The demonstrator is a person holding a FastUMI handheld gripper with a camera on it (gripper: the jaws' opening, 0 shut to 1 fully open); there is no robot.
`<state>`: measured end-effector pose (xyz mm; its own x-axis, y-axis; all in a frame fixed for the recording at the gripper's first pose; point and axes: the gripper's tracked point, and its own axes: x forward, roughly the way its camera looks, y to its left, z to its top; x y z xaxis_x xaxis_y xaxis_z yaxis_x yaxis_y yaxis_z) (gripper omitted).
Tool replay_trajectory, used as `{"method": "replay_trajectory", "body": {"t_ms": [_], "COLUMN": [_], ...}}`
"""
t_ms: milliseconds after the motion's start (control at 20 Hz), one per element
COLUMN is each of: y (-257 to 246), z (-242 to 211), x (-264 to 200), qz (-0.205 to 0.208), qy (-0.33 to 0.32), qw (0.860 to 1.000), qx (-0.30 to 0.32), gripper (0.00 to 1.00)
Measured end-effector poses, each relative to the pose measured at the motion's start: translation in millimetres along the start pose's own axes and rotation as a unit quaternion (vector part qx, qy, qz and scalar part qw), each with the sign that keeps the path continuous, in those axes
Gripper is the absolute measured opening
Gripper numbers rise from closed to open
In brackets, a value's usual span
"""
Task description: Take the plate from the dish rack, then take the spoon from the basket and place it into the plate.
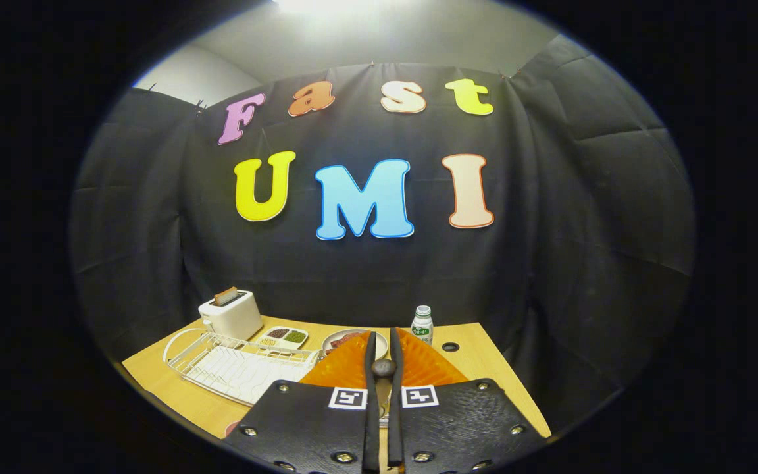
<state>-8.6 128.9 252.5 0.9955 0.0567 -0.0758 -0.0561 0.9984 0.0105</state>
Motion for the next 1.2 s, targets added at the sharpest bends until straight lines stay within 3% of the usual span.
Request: {"method": "replay_trajectory", "body": {"t_ms": [750, 1200], "y": [64, 119], "z": [-15, -57], "x": [-42, -57], "qz": [0.008, 0.042], "qy": [0.006, 0.036], "qw": [1.0, 0.998], "qx": [0.008, 0.015], "gripper": [0.05, 0.05]}}
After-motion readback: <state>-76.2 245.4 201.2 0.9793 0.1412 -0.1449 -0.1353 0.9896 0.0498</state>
